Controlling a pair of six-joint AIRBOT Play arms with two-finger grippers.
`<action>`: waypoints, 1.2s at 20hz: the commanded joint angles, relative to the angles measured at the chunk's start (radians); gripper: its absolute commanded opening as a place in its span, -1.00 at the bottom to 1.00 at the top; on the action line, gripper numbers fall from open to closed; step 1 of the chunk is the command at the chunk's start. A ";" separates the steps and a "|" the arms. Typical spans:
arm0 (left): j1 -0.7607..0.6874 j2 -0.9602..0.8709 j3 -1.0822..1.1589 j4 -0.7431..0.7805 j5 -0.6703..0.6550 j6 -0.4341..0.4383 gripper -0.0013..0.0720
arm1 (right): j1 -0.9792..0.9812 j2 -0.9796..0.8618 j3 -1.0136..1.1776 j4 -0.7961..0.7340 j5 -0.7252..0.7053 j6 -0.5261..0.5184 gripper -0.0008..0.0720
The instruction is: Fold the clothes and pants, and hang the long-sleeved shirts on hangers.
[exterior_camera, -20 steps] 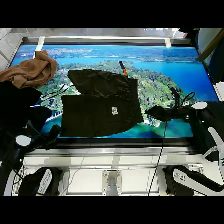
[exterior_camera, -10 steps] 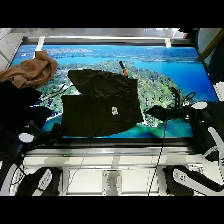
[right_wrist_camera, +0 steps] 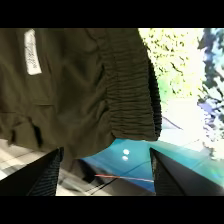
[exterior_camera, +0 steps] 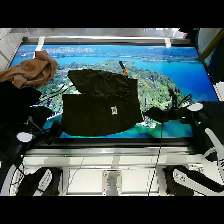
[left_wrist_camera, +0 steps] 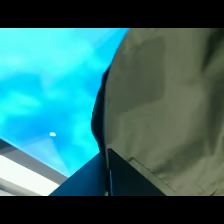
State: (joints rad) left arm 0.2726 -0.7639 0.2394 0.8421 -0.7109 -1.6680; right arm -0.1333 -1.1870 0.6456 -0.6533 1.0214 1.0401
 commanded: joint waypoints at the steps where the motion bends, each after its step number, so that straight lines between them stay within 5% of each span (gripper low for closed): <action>1: 0.000 0.029 0.002 -0.006 -0.001 0.008 -0.93 | 0.094 -0.001 -0.061 -0.006 -0.132 0.024 0.64; 8: 0.000 0.029 0.002 -0.005 -0.008 0.009 -0.93 | 0.103 -0.066 -0.082 -0.026 -0.160 0.102 0.64; 15: 0.000 0.029 0.002 -0.005 -0.008 0.009 -0.93 | 0.103 -0.200 -0.070 0.238 -0.203 -0.078 0.53; 16: 0.000 0.029 0.002 -0.005 -0.007 0.011 -0.93 | 0.103 -0.200 -0.061 0.239 -0.212 -0.078 0.40; 18: 0.006 0.029 0.005 -0.005 -0.008 0.072 -0.93 | 0.103 -0.199 -0.040 0.238 -0.206 -0.077 -0.59; 19: 0.012 0.029 0.011 -0.005 -0.013 0.081 -0.93 | 0.103 -0.197 -0.027 0.236 -0.184 -0.078 -0.92; 24: 0.040 0.030 0.175 0.162 -0.188 0.169 -0.93 | 0.102 -0.094 0.045 0.075 0.030 -0.056 -0.94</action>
State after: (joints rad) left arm 0.3012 -0.7349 0.3294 0.8856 -0.7910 -1.5558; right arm -0.0311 -1.3388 0.6556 -0.4885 0.9264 0.9699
